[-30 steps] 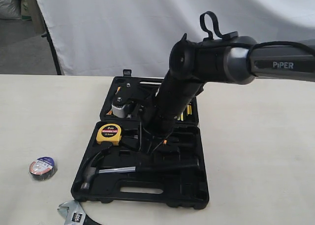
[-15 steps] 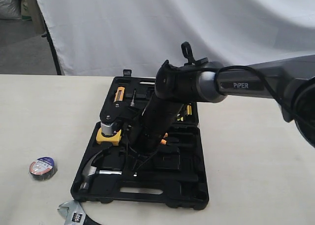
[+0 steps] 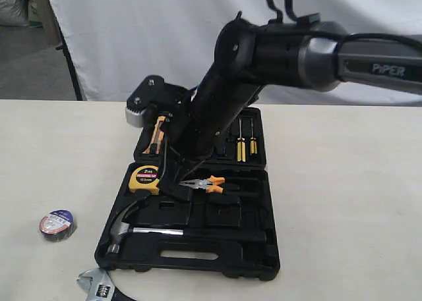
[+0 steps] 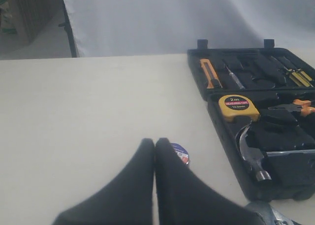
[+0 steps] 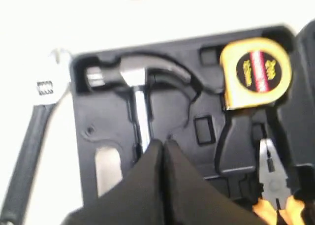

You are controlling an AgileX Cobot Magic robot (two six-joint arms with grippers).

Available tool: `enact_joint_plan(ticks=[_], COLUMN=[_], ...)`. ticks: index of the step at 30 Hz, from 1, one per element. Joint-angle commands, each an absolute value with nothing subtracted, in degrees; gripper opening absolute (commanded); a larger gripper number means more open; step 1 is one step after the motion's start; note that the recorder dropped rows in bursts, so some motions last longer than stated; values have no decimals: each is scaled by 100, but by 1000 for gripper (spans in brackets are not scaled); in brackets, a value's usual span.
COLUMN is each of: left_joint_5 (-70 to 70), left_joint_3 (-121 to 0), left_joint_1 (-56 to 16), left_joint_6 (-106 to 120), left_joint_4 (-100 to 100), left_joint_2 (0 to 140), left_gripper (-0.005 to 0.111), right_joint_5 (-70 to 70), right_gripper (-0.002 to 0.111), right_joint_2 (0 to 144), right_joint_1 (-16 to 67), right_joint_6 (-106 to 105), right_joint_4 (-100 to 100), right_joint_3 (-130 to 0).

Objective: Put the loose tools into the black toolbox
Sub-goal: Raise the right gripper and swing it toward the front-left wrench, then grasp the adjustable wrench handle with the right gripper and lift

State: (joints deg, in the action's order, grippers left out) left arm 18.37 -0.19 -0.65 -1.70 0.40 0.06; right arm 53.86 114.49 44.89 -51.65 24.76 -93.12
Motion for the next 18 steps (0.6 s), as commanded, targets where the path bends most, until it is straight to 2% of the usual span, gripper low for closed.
enact_joint_plan(ticks=[1,9,18], left_joint_5=[1830,1830,1830], left_joint_3=[0,0,0], left_joint_1=[-105,-105,-105], left_joint_6=[-176,-176,-176], left_joint_4=[37,37,37], left_joint_2=[0,0,0], left_gripper=[0,0,0], right_joint_5=[5768,5953,5869], right_gripper=[0,0,0], right_joint_2=[11230,11268,12028], right_joint_1=[4603,5430,6463], right_joint_6=[-5120,-5002,-3631], right_joint_4=[2673,2639,1841], right_joint_3=[-9319,-9319,-9319])
